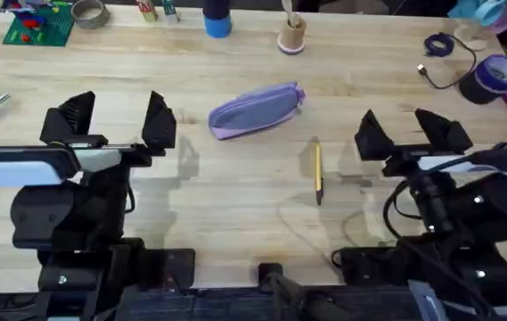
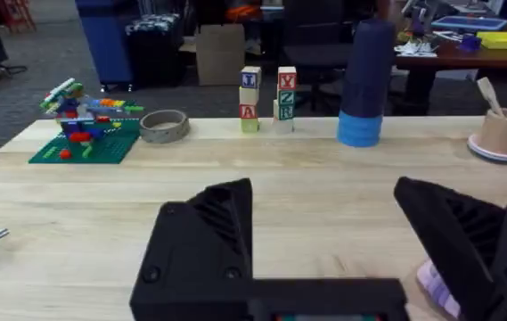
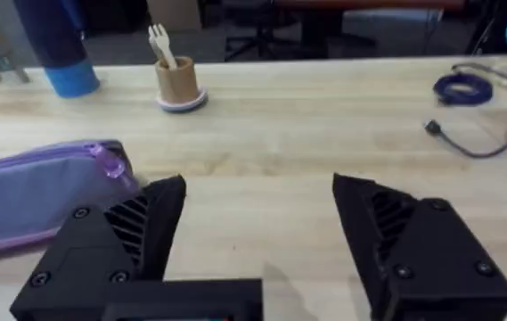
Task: Unzip the bag, pick up the pens from the table one at a time and place them inside, then zip the bag closed.
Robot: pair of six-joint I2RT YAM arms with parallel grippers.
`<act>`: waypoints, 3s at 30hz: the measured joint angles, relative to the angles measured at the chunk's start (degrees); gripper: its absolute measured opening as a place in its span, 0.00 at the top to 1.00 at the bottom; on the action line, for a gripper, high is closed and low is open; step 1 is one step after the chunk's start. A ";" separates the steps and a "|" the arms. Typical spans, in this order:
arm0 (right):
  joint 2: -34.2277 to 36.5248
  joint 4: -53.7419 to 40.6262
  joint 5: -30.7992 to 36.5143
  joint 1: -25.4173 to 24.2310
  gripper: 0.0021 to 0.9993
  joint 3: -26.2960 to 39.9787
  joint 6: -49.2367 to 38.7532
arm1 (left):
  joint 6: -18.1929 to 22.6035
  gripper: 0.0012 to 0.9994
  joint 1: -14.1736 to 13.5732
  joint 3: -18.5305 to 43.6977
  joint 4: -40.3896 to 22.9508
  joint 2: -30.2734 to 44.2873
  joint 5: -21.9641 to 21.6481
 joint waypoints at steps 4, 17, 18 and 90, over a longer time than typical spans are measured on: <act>0.71 -5.76 0.02 0.00 0.00 3.52 1.10 | 0.02 0.01 0.00 2.49 -4.85 0.05 -0.11; 34.16 -30.44 0.01 0.00 0.00 44.94 1.29 | 0.16 0.01 0.00 40.19 -23.75 25.02 0.33; 37.63 -32.96 0.02 0.00 0.00 48.69 1.20 | 0.16 0.01 0.00 43.98 -26.38 28.19 0.63; 61.99 -49.75 0.00 0.00 0.00 76.13 0.96 | 54.78 0.00 0.04 73.16 -69.79 58.36 31.64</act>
